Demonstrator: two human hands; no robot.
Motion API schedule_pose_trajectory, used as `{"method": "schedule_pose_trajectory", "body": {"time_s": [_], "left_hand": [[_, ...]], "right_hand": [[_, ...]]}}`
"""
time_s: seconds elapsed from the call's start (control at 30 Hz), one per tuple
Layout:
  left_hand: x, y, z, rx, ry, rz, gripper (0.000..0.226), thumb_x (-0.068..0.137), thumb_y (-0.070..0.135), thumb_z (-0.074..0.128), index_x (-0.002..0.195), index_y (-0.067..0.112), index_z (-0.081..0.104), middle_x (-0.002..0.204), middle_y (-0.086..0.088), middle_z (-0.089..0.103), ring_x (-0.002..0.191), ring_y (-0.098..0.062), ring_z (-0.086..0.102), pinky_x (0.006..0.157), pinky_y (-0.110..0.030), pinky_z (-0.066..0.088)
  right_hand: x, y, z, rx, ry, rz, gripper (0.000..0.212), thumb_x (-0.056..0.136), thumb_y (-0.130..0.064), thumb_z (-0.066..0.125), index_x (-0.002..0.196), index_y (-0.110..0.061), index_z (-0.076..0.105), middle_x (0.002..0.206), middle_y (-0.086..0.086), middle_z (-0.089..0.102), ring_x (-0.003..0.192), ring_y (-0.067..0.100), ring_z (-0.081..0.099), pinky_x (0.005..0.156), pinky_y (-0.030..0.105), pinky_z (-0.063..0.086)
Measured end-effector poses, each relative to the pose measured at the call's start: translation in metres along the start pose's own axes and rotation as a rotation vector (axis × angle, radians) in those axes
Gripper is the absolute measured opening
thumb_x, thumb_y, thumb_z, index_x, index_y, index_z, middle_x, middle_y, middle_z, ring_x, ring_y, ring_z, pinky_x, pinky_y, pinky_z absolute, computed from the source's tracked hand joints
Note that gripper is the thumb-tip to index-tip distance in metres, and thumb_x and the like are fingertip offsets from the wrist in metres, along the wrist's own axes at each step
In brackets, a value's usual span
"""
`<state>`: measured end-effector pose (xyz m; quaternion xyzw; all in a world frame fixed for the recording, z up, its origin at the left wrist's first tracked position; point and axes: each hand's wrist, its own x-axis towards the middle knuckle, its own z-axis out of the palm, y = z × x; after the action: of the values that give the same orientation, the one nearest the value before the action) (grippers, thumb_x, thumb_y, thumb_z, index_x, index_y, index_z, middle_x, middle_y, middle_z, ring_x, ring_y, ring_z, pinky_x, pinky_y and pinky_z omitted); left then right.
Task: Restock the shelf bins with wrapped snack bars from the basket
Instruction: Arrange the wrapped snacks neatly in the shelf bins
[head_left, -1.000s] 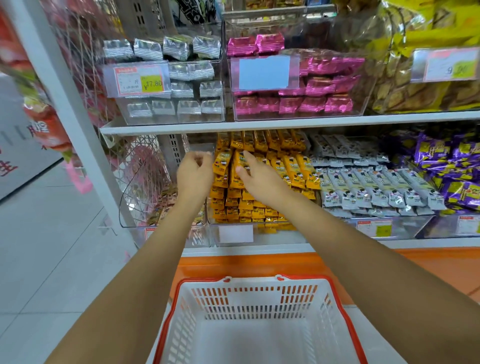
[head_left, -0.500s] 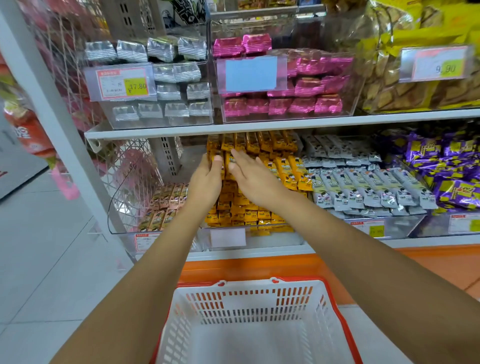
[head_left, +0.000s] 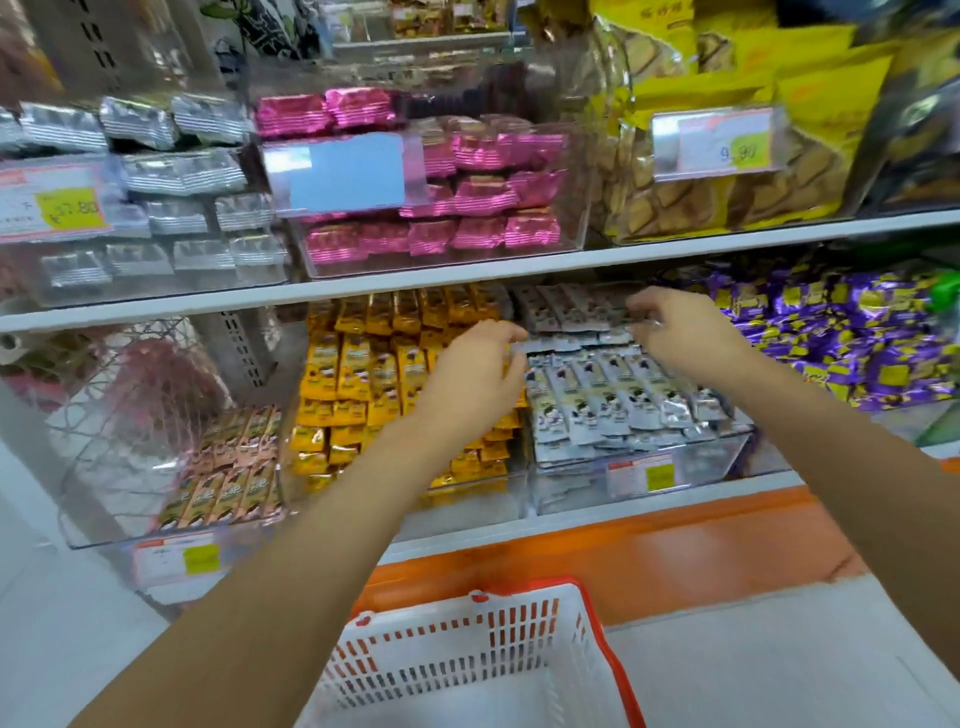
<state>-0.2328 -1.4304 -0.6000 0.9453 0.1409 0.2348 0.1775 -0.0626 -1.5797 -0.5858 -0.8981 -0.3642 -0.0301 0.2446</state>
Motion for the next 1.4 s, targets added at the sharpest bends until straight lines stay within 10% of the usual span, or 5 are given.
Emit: {"method": "schedule_pose_trajectory", "body": {"time_s": [0.17, 0.8, 0.97, 1.1, 1.4], "left_hand": [[0.044, 0.016, 0.031, 0.212, -0.229, 0.019, 0.045, 0.101, 0.032, 0.040, 0.139, 0.009, 0.043, 0.138, -0.014, 0.046, 0.117, -0.027, 0.051, 0.091, -0.030, 0.041], [0.102, -0.024, 0.024, 0.571, -0.364, -0.128, 0.056, 0.091, 0.050, 0.053, 0.134, 0.016, 0.046, 0.130, -0.007, 0.052, 0.110, -0.022, 0.053, 0.086, -0.030, 0.045], [0.090, -0.032, 0.018, 0.428, -0.277, -0.151, 0.047, 0.098, 0.040, 0.044, 0.138, 0.016, 0.039, 0.131, -0.008, 0.051, 0.113, -0.025, 0.053, 0.081, -0.028, 0.043], [0.079, -0.041, 0.017, 0.442, -0.196, -0.080, 0.045, 0.099, 0.032, 0.042, 0.139, 0.011, 0.040, 0.131, -0.011, 0.050, 0.115, -0.029, 0.051, 0.088, -0.032, 0.045], [0.063, -0.038, 0.015, 0.463, -0.210, -0.106, 0.053, 0.101, 0.033, 0.037, 0.147, 0.007, 0.027, 0.135, -0.018, 0.049, 0.124, -0.032, 0.046, 0.095, -0.037, 0.041]], "right_hand": [[0.050, 0.040, 0.009, -0.122, -0.187, 0.074, 0.052, 0.092, -0.035, 0.061, 0.136, -0.009, 0.051, 0.124, 0.019, 0.060, 0.105, 0.031, 0.059, 0.076, 0.031, 0.043], [0.122, 0.008, 0.081, -0.108, -0.334, -0.406, 0.085, 0.086, -0.059, 0.057, 0.152, -0.040, 0.007, 0.162, 0.001, -0.002, 0.148, 0.028, 0.000, 0.118, 0.051, 0.018], [0.123, -0.006, 0.081, -0.091, -0.244, -0.455, 0.085, 0.080, -0.069, 0.056, 0.150, -0.035, 0.024, 0.159, 0.001, 0.022, 0.144, 0.027, 0.023, 0.115, 0.047, 0.027], [0.117, -0.027, 0.091, -0.002, -0.176, -0.625, 0.056, 0.086, -0.024, 0.065, 0.139, -0.020, 0.047, 0.141, 0.009, 0.048, 0.127, 0.029, 0.046, 0.103, 0.038, 0.041], [0.102, -0.027, 0.092, -0.150, -0.059, -0.561, 0.057, 0.088, -0.027, 0.066, 0.141, -0.023, 0.046, 0.145, 0.008, 0.043, 0.134, 0.032, 0.035, 0.112, 0.041, 0.029]]}}
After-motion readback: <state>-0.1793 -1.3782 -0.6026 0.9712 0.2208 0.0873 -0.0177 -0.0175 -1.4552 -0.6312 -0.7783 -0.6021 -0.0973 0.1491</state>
